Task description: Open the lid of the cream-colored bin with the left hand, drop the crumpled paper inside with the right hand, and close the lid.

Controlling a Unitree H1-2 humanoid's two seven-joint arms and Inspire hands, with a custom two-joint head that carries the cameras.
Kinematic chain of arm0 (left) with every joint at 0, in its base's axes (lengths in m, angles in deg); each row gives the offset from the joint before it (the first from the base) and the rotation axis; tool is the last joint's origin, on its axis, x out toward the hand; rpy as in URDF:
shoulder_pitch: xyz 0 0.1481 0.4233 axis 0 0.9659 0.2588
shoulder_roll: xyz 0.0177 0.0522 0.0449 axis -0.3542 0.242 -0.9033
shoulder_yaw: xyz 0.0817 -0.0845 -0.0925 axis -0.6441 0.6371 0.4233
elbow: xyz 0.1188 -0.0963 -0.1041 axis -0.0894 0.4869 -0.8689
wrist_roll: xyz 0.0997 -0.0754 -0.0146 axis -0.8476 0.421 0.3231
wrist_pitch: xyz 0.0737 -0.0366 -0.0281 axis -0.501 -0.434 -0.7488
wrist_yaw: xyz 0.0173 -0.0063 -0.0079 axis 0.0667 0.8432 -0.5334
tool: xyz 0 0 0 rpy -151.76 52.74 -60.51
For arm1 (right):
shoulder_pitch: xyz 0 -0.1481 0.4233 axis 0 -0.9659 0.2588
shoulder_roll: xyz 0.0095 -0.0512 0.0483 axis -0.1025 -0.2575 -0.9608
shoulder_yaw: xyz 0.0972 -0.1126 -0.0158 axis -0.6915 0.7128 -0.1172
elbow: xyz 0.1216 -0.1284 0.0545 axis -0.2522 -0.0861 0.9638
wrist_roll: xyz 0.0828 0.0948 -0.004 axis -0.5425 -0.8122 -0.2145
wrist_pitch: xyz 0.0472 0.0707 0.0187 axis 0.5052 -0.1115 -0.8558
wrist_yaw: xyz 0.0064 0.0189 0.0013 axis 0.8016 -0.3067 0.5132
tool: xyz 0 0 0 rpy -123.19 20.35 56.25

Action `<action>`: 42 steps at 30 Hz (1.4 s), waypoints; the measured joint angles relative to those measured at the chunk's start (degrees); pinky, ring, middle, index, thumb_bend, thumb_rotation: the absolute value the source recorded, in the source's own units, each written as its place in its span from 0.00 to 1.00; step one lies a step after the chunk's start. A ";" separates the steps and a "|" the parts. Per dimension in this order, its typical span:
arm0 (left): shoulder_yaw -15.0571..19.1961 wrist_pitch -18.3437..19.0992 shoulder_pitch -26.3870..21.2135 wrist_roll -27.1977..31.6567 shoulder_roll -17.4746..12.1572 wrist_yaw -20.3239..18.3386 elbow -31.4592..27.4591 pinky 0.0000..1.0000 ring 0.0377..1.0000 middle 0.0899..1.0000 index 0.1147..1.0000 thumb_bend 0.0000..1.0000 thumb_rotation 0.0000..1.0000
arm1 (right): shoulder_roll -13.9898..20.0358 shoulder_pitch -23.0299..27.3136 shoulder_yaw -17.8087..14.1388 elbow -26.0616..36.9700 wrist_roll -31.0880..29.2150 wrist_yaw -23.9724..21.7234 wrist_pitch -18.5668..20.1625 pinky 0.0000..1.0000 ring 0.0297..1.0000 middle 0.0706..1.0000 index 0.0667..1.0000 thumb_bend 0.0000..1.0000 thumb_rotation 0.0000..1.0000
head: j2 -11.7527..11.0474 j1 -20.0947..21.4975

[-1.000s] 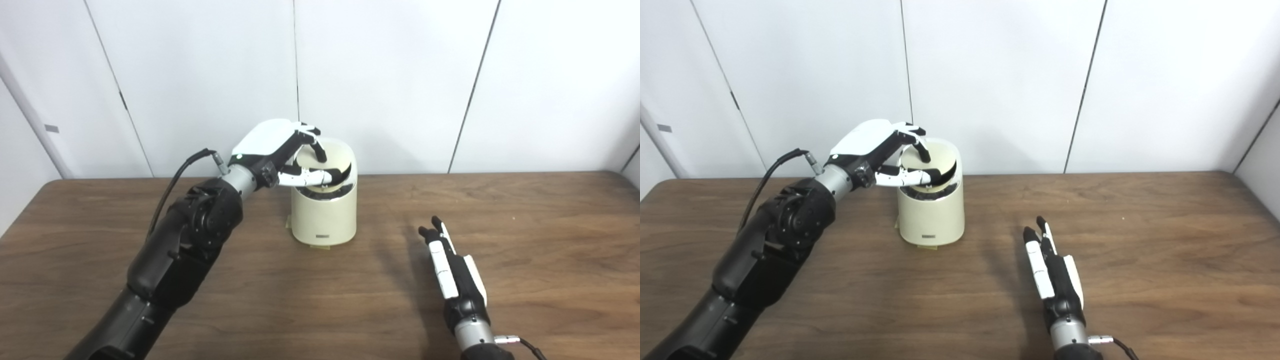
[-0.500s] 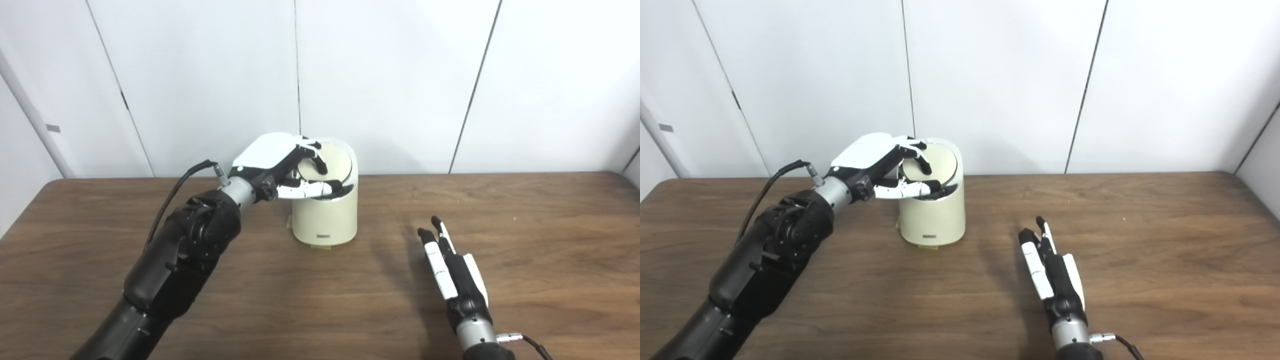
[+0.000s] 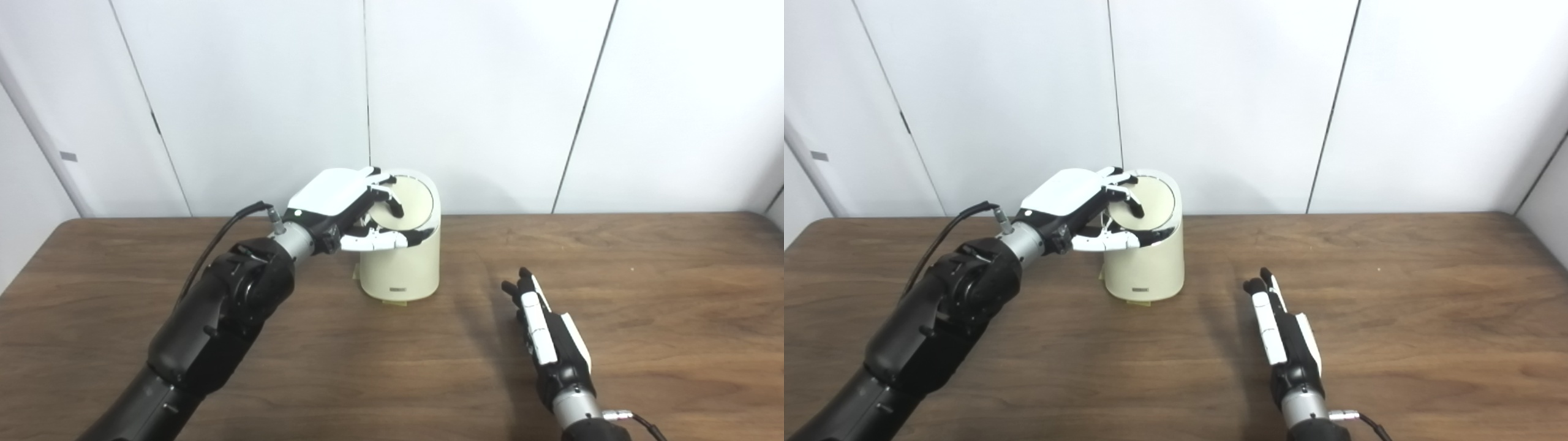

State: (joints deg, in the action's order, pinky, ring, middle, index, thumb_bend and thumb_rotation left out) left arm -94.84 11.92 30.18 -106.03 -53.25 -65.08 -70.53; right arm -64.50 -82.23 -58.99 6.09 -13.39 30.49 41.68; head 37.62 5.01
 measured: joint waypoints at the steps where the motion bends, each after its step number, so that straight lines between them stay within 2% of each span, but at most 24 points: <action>1: -0.45 -0.62 -0.15 -0.86 -0.27 0.11 -0.01 0.98 1.00 0.95 0.67 0.73 1.00 | 0.06 0.00 0.00 0.19 -0.04 -0.04 0.14 1.00 0.99 0.91 1.00 0.61 1.00 | 0.17 0.00; 4: -1.86 -2.27 -0.83 -3.49 -1.35 0.32 -0.11 1.00 1.00 0.96 0.66 0.74 1.00 | 0.00 -0.01 -0.11 0.89 -0.39 -0.05 0.33 1.00 0.99 0.91 1.00 0.62 1.00 | 0.26 0.09; 9: -2.71 -4.21 -1.14 -6.99 -1.54 0.90 -0.16 1.00 1.00 0.96 0.65 0.77 1.00 | -0.14 0.00 -0.21 0.93 -0.46 0.20 0.33 1.00 0.99 0.91 1.00 0.62 1.00 | 0.26 0.26; 13: -2.36 -4.27 -1.01 -7.04 -1.53 1.12 -0.23 0.99 1.00 0.96 0.67 0.75 1.00 | -0.25 -0.01 -0.24 0.93 -0.47 0.37 0.33 1.00 0.99 0.91 1.00 0.61 1.00 | 0.26 0.09; 14: -1.96 -4.10 -0.88 -6.39 -1.49 1.09 -0.27 0.96 0.98 0.94 0.69 0.73 0.99 | -0.26 -0.01 -0.24 0.93 -0.47 0.40 0.33 1.00 0.99 0.91 1.00 0.61 1.00 | 0.18 0.26; 16: 1.14 -3.63 0.46 -2.18 -0.59 0.69 -0.34 0.82 0.91 0.88 0.71 0.66 0.94 | -0.36 0.00 -0.23 0.93 -0.45 0.52 0.33 1.00 0.99 0.90 1.00 0.60 1.00 | 0.26 0.44; 20: 9.69 0.64 6.17 8.25 4.02 1.87 -2.08 0.78 0.87 0.85 0.75 0.61 0.91 | -0.45 -0.03 -0.44 0.91 -0.55 0.71 0.32 1.00 0.99 0.91 1.00 0.61 1.00 | 0.00 0.00; 22: 13.31 3.22 7.55 12.91 6.41 1.97 -3.82 0.81 0.88 0.87 0.79 0.61 0.88 | -0.51 -0.01 -0.55 0.91 -0.80 0.72 0.31 1.00 0.99 0.91 1.00 0.60 1.00 | 0.00 -0.09; 25: 19.17 7.24 8.44 21.17 8.50 1.60 -6.07 0.87 0.90 0.89 0.90 0.53 0.84 | -0.77 0.01 -0.58 0.86 -1.28 0.70 0.30 1.00 0.99 0.91 1.00 0.60 1.00 | -0.35 0.00; 27: 22.96 8.62 8.55 28.19 9.59 1.56 -6.71 0.90 0.93 0.93 0.97 0.58 0.82 | -0.82 0.03 -0.65 0.62 -1.33 0.71 0.30 1.00 0.99 0.91 1.00 0.60 1.00 | -0.35 0.09; 29: 26.25 9.85 9.50 33.86 10.80 1.96 -7.91 0.91 0.93 0.94 0.99 0.61 0.80 | -0.78 0.03 -0.65 0.55 -1.33 0.71 0.29 1.00 0.98 0.91 1.00 0.59 1.00 | -0.35 0.00; 31: 27.66 10.17 12.25 36.57 11.49 2.77 -10.29 0.91 0.93 0.94 1.00 0.61 0.80 | -0.79 0.20 -0.66 0.52 -1.34 0.70 0.29 1.00 0.98 0.91 1.00 0.59 1.00 | -0.53 0.09; 34: 27.91 10.44 17.58 38.54 12.01 3.31 -12.92 0.93 0.94 0.95 1.00 0.59 0.79 | -0.44 0.36 -0.90 0.52 -1.35 0.68 0.29 1.00 0.98 0.91 1.00 0.59 1.00 | -0.61 0.09; 37: 30.10 9.51 22.53 40.53 12.16 5.47 -13.36 0.95 0.94 0.94 1.00 0.61 0.80 | -0.07 0.36 -1.09 0.51 -1.48 0.53 0.29 1.00 0.98 0.92 1.00 0.59 1.00 | -0.53 0.09; 39: 31.24 9.13 25.44 40.72 12.15 7.46 -13.68 0.97 0.96 0.96 1.00 0.64 0.85 | 0.27 0.37 -1.37 0.48 -1.80 0.32 0.26 1.00 0.97 0.92 1.00 0.59 1.00 | -0.62 -0.17; 42: 31.53 8.63 29.27 40.74 12.57 9.90 -14.21 0.98 0.96 0.96 1.00 0.63 0.86 | 0.60 0.50 -2.04 0.11 -2.68 0.07 0.22 1.00 0.97 0.92 1.00 0.60 1.00 | -0.62 -0.17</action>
State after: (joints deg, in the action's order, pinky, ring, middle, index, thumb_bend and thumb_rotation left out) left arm -63.31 20.54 59.45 -65.28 -40.68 -55.18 -84.74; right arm -63.90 -81.73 -61.03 6.20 -16.08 30.56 41.90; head 37.00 4.83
